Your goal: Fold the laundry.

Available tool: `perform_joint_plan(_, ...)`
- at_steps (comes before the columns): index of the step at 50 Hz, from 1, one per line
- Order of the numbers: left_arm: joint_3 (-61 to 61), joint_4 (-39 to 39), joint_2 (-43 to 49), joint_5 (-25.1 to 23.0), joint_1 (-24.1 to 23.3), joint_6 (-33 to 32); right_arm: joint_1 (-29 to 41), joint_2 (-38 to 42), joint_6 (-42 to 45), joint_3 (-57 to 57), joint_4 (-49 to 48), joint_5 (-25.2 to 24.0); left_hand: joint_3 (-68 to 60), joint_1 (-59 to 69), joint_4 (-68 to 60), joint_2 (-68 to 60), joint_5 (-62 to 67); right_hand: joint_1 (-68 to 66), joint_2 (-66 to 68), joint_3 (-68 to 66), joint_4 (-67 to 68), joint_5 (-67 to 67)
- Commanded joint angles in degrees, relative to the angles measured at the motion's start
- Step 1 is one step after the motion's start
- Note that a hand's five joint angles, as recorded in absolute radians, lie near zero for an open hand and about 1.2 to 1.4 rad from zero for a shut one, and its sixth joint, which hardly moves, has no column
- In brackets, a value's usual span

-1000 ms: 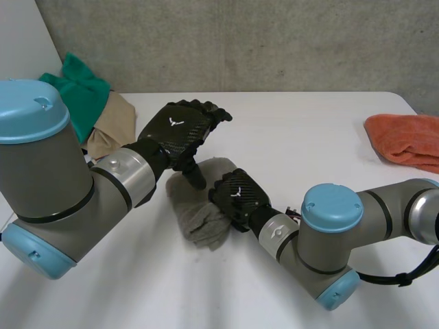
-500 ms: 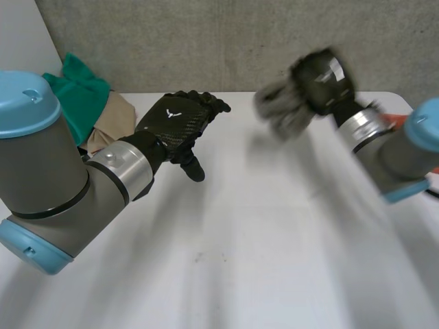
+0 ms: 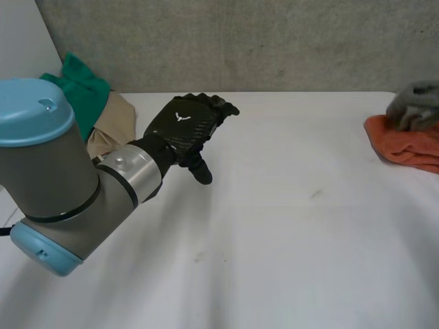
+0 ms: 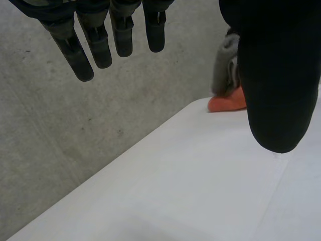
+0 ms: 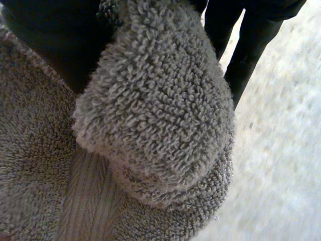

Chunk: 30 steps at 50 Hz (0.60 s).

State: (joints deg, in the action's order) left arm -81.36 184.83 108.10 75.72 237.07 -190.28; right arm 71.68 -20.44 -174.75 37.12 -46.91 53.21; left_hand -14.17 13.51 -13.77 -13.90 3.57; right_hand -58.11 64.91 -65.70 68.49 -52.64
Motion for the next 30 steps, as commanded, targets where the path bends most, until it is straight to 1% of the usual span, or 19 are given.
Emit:
perform_joint_plan(1,-1.25,1.85,0.01,-1.18,-3.1,-0.35,-2.33,2.95,-0.15,3.3,-0.2,-6.01,-2.27,2.93,-2.67,-2.54,2.87,-21.89,15.09,-14.3,11.51,-17.36)
perform_joint_plan(3,-1.43,2.37,0.01,-2.06,-3.45,-0.26,-2.68,2.95,-0.06,4.1,-0.2,-6.63,-2.27,2.93,-2.67,-2.54,2.87,-21.89,15.09,-14.3,11.51,-17.36)
perform_joint_plan(4,-1.52,2.72,0.01,-3.28,-3.54,-0.35,-2.77,2.95,0.02,4.88,-0.29,-6.89,-2.27,2.93,-2.67,-2.54,2.87,-21.89,15.09,-14.3,11.51,-17.36)
perform_joint_plan(8,-1.52,2.82,0.09,-5.14,-3.54,-0.26,-2.86,2.34,0.2,6.47,-0.37,-6.81,-2.44,3.1,-2.83,-2.7,3.04,-21.89,15.09,-14.3,11.51,-17.36)
perform_joint_plan(12,-1.43,2.73,0.01,-5.23,-3.63,-0.26,-3.12,0.85,0.64,8.75,0.5,-6.37,-2.44,3.1,-2.84,-2.7,3.04,-21.89,15.09,-14.3,11.51,-17.36)
perform_joint_plan(13,-1.43,2.73,0.01,-5.23,-3.63,-0.26,-3.12,0.32,0.73,9.28,0.77,-6.11,-2.44,3.1,-2.84,-2.7,3.04,-13.13,6.32,-5.53,2.74,-8.59)
perform_joint_plan(14,-1.43,2.73,0.01,-5.14,-3.63,-0.18,-3.12,-0.21,0.99,9.89,1.2,-5.84,-2.44,3.1,-2.84,-2.7,3.04,4.11,-10.92,11.71,-14.5,8.65)
perform_joint_plan(15,-1.43,2.73,0.01,-5.14,-3.54,-0.26,-3.12,-0.83,1.25,10.51,1.9,-5.49,-2.6,3.26,-3.0,-2.87,3.21,23.94,-30.74,31.53,-34.32,28.47)
perform_joint_plan(16,-1.34,2.73,0.01,-5.14,-3.54,-0.18,-3.3,-2.31,2.21,11.91,4.35,-4.79,-2.61,3.27,-3.0,-2.87,3.21,48.11,-54.91,55.7,-58.49,52.64)
perform_joint_plan(19,-1.34,2.73,0.01,-5.14,-3.45,-0.17,-3.91,-4.78,5.11,13.68,9.01,-3.73,-2.6,3.26,-3.0,-2.87,3.21,48.11,-54.91,55.7,-58.49,52.64)
perform_joint_plan(20,-1.34,2.64,-0.08,-5.14,-3.54,-0.17,-4.78,-7.14,7.82,14.99,12.95,-2.95,-2.44,3.1,-2.84,-2.71,3.04,48.11,-54.91,55.7,-58.49,52.64)
perform_joint_plan(22,-1.34,2.47,-0.08,-5.31,-3.63,-0.26,-5.75,-9.26,10.21,15.87,16.92,-2.07,-2.44,3.1,-2.84,-2.7,3.04,48.11,-54.91,55.7,-58.49,52.64)
perform_joint_plan(23,-1.43,2.38,-0.08,-5.4,-3.8,-0.35,-6.8,-11.44,12.92,16.83,21.64,-0.58,-2.27,2.93,-2.67,-2.54,2.87,48.11,-54.91,55.7,-58.49,52.64)
perform_joint_plan(25,-1.52,2.29,-0.26,-5.4,-3.81,-0.35,-7.6,-13.48,16.09,17.81,25.97,1.79,-2.27,2.93,-2.67,-2.54,2.87,48.11,-54.91,55.7,-58.49,52.64)
perform_joint_plan(26,-1.52,2.29,-0.35,-5.4,-3.81,-0.35,-7.87,-14.36,18.02,18.33,27.91,3.37,-2.27,2.93,-2.67,-2.54,2.87,48.11,-54.91,55.7,-58.49,52.64)
perform_joint_plan(27,-1.52,2.2,-0.61,-5.49,-3.81,-0.26,-8.39,-16.19,22.22,18.86,31.67,7.3,-2.27,2.93,-2.67,-2.54,2.87,48.11,-54.91,55.7,-58.49,52.64)
perform_joint_plan(30,-1.6,2.2,-0.7,-5.58,-3.89,-0.26,-9.53,-19.02,29.18,19.48,36.44,14.88,-2.27,2.93,-2.67,-2.54,2.87,48.11,-54.91,55.7,-58.49,52.64)
